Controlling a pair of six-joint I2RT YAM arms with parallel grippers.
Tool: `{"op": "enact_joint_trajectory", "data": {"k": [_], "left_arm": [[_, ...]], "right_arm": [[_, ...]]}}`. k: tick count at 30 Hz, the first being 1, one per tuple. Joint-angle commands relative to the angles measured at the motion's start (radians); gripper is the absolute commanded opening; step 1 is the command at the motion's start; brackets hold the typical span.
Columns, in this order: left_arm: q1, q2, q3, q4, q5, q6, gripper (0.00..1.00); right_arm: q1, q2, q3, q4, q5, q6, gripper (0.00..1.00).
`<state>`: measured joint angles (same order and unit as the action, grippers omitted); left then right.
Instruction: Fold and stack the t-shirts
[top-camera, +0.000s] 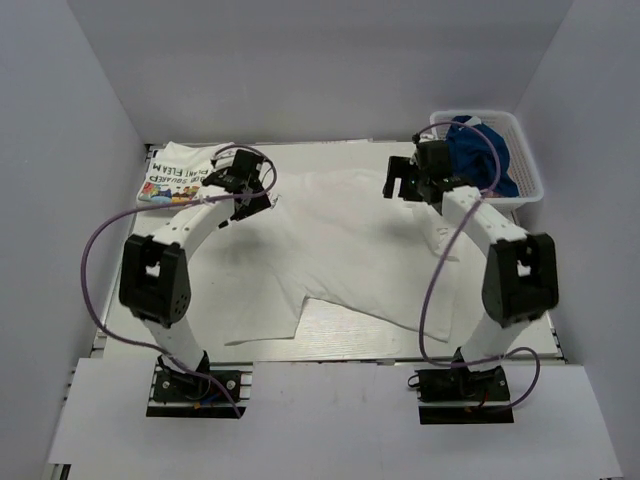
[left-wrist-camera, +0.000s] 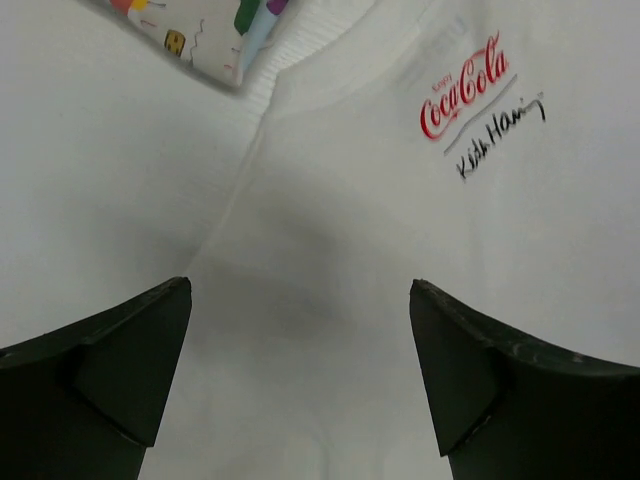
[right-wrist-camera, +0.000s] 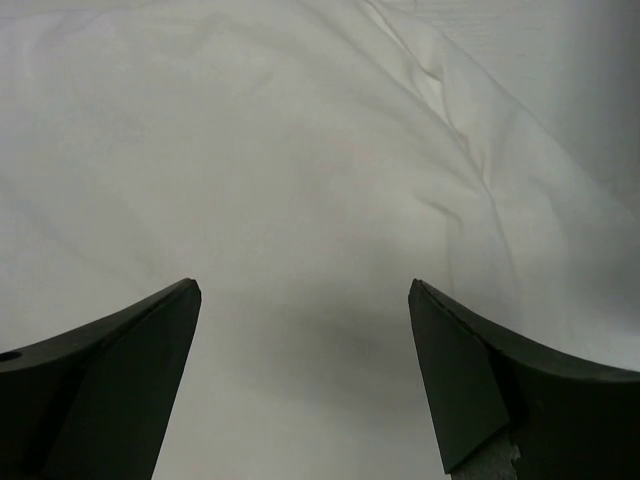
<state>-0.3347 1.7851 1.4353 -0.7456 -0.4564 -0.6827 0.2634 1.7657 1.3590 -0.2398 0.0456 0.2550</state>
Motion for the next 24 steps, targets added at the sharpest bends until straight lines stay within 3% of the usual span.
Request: {"op": "enact_joint_trajectory", "data": {"k": [1,4,12,18,24], "left_arm": [[-0.006,-0.186,-0.100,0.070,0.089,-0.005,1.00],[-0.018,-0.246,-0.203,0.104,0.149,-0.015,1.00],[-0.027,-0.334,-0.404,0.149,0.263,-0.002,1.00],[-0.027,-0.363,-0.564,0.304,0.381,-0.002,1.00],[-0.027,-0.308,-0.608,0.215,0.332,-0.060,1.00]], "right_arm": [[0.016,-0.204,-0.102,0.085,-0.007,0.012,0.90],[0.022,-0.271,-0.277,0.066,-0.006,0.067,0.90],[0.042,-0.356,-0.498,0.082,0.011,0.177,0.90],[0.037,-0.243,-0.457,0.077,0.080,0.196,0.90],[0.028,-0.121,-0.367,-0.038,0.267,0.240,0.90]]}}
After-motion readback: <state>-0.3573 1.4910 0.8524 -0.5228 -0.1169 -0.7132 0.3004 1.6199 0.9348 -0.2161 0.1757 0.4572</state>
